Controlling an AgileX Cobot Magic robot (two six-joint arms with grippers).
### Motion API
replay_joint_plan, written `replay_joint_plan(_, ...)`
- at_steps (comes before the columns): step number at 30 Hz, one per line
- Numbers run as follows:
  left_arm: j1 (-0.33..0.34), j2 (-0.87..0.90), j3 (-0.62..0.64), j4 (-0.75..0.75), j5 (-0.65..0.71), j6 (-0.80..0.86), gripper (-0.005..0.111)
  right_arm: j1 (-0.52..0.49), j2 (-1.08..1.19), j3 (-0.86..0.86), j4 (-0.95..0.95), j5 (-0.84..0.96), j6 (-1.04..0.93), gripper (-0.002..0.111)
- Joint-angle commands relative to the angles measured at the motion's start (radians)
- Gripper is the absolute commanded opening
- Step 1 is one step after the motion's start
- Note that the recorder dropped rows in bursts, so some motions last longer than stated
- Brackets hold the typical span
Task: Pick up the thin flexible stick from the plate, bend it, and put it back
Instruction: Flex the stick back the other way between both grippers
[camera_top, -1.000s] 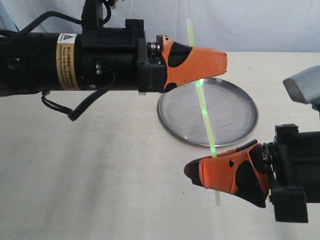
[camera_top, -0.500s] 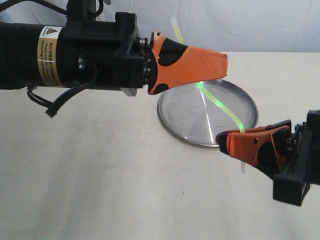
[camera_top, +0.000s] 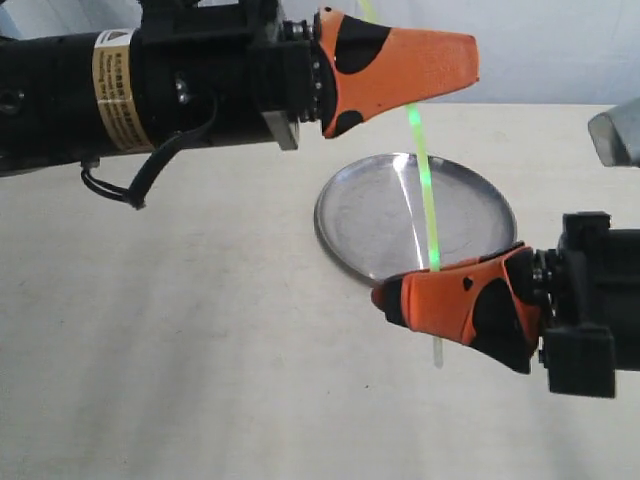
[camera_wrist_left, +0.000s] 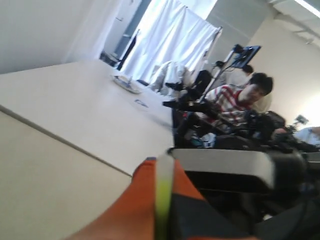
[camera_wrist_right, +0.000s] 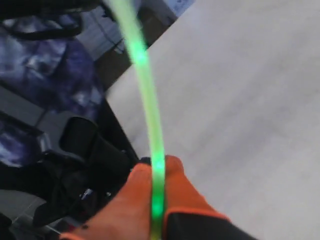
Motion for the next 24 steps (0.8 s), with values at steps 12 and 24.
replay_joint_plan(12,-0.003,0.000,-0.012,0.413,-0.114,-0.307,0.000,-0.004,-0.032,0.006,-0.003,-0.267,-0.049,-0.001)
replay_joint_plan(24,-0.003,-0.034,-0.012,0.309,0.152,-0.019,0.000,0.148,0.109,0.006,0.234,-0.026,-0.190,-0.001)
